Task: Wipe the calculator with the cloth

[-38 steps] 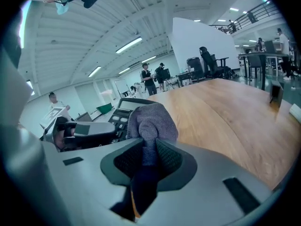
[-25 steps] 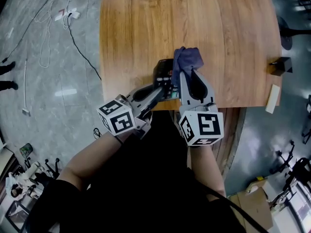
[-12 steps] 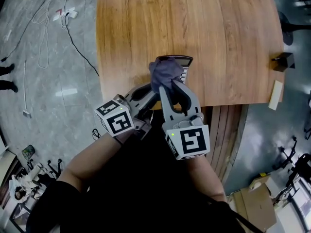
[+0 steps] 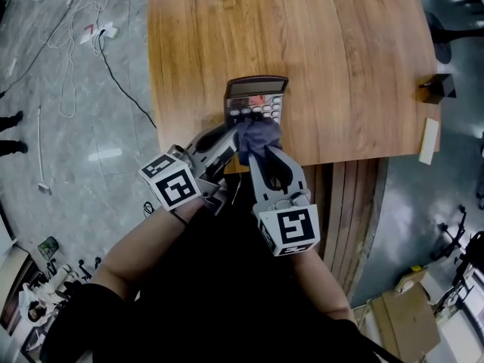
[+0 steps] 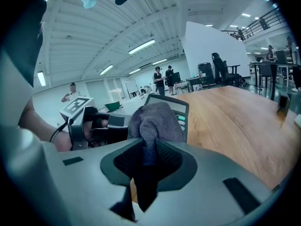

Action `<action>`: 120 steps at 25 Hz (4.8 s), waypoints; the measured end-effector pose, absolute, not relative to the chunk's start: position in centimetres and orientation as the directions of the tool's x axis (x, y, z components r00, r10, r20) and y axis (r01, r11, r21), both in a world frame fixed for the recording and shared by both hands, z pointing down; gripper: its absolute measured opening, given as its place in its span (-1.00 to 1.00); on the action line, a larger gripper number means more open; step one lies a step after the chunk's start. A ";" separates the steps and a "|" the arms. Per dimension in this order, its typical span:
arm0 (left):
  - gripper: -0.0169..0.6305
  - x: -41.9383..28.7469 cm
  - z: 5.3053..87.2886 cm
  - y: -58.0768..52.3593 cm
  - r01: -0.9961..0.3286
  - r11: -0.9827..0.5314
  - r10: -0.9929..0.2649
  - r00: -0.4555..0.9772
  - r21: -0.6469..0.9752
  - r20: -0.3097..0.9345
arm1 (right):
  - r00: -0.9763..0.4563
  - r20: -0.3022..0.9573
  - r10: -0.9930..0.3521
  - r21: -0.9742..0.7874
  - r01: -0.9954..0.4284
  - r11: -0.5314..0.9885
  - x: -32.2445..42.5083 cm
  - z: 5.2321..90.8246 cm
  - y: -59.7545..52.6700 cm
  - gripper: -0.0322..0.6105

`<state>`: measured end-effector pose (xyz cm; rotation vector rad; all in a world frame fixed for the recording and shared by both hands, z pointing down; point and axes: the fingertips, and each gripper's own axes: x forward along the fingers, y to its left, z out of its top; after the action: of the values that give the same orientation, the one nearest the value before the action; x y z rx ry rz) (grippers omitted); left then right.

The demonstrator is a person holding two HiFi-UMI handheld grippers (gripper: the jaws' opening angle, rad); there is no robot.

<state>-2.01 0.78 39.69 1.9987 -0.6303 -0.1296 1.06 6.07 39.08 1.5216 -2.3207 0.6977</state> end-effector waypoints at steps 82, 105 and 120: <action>-0.72 -1.6 36.6 1.9 0.021 -0.048 -0.464 0.885 0.999 -0.041 | -0.407 0.169 -0.898 -0.034 -0.913 0.408 0.2 39.3 1.8 -0.66; -0.72 -1.5 36.2 1.9 0.066 0.005 -0.399 0.915 0.998 -0.058 | -0.571 0.271 -0.775 0.278 -0.724 0.631 7.3 40.3 -0.5 -0.66; -0.72 -1.5 35.2 -0.7 0.085 0.007 -0.425 0.902 0.996 -0.074 | -0.622 0.188 -0.760 0.154 -0.745 0.649 0.4 39.1 0.8 -0.66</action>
<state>-1.49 -0.74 35.18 1.5165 -0.2783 -0.4066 0.40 0.78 39.06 1.2227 -2.6322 -0.0890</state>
